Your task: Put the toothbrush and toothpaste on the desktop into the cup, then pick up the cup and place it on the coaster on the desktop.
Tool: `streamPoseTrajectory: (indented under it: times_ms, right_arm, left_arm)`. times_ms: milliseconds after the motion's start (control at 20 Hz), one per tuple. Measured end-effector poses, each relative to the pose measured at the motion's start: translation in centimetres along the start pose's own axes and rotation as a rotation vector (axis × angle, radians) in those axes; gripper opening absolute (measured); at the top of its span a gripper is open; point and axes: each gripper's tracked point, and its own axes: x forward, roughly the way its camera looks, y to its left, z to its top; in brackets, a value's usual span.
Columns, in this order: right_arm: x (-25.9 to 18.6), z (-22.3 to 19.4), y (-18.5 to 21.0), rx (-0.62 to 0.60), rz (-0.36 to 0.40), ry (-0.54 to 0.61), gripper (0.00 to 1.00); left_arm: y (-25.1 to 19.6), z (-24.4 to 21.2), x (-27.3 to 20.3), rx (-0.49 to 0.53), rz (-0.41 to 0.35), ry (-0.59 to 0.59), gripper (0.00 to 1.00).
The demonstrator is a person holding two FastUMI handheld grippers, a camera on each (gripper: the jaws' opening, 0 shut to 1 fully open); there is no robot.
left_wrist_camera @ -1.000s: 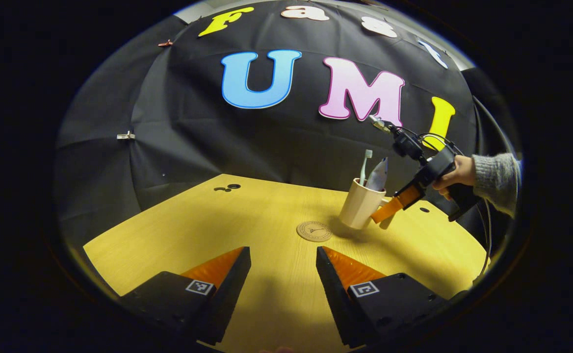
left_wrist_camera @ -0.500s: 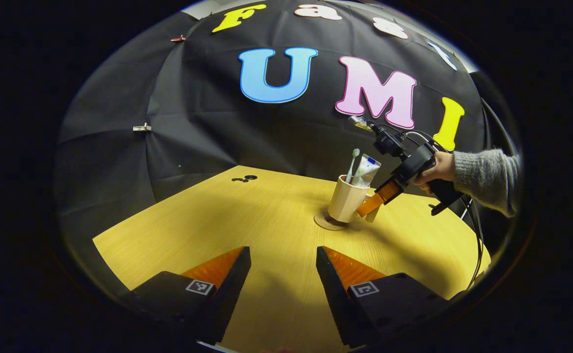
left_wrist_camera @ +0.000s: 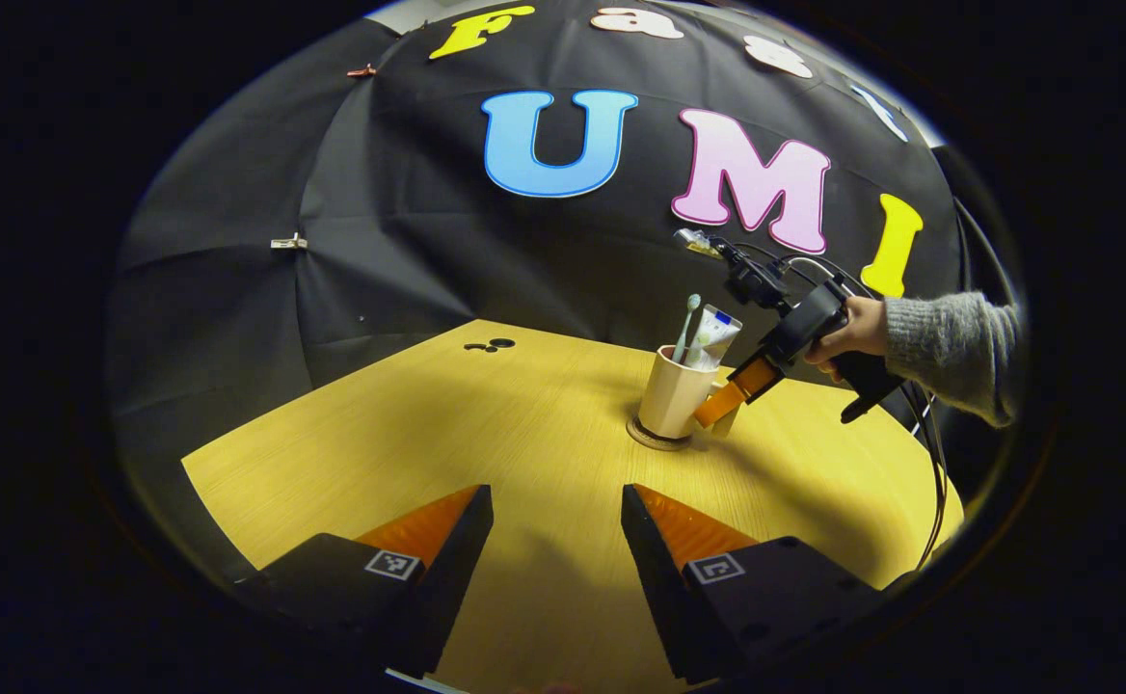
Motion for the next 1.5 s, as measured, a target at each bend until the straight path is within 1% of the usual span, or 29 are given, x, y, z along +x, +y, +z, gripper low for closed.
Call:
streamPoseTrajectory:
  times_ms: [600, 750, 900, 950, 1000, 1050, 1100, 1150, 1250, 1300, 1350, 1450, 1500]
  right_arm:
    - [0.2, -0.3, 0.2, -0.012, 0.002, 0.035, 0.26]
    - [0.0, -0.4, 0.2, -0.022, -0.008, 0.031, 0.29]
    - [0.0, -0.2, 0.0, -0.008, -0.006, 0.017, 0.33]
    - [-0.1, -0.2, -0.1, -0.003, -0.005, 0.011, 0.4]
    - [-0.1, -0.2, -0.2, -0.001, -0.007, 0.008, 0.55]
    - [-0.3, -0.3, -0.1, 0.003, -0.007, 0.005, 0.55]
    - [-0.4, -0.2, -0.2, 0.006, -0.008, 0.0, 0.59]
    - [-0.5, -0.2, -0.3, 0.008, -0.013, -0.005, 0.59]
    - [-1.1, -0.1, -0.4, 0.017, -0.02, -0.019, 0.67]
    - [-1.4, 0.0, -0.6, 0.023, -0.027, -0.032, 0.74]
    - [-1.8, 0.0, -0.7, 0.031, -0.035, -0.044, 0.76]
    - [-2.8, 0.1, -0.7, 0.057, -0.048, -0.071, 0.94]
    - [-3.3, 0.2, -0.6, 0.07, -0.049, -0.083, 0.97]
  left_arm:
    - [0.1, 0.1, 0.2, -0.008, 0.001, 0.002, 0.85]
    - [0.1, 0.3, 0.2, -0.007, 0.006, 0.007, 0.86]
    - [0.0, 0.6, 0.3, -0.007, 0.007, 0.006, 0.86]
    - [-0.1, 0.8, 0.2, -0.003, 0.007, 0.006, 0.85]
    - [-0.3, 0.9, 0.2, 0.002, 0.005, 0.005, 0.85]
    - [-0.4, 1.0, 0.3, 0.007, 0.005, 0.005, 0.86]
    - [-0.6, 1.2, 0.3, 0.012, 0.002, 0.005, 0.85]
    - [-0.8, 1.4, 0.3, 0.016, -0.002, 0.003, 0.85]
    - [-1.5, 2.0, 0.4, 0.023, -0.013, -0.001, 0.86]
    - [-1.9, 2.3, 0.5, 0.027, -0.02, -0.004, 0.86]
    - [-2.4, 2.4, 0.5, 0.03, -0.032, 0.001, 0.86]
    - [-3.1, 3.0, 0.6, 0.039, -0.045, 0.0, 0.86]
    - [-3.6, 3.4, 0.6, 0.048, -0.051, -0.002, 0.86]
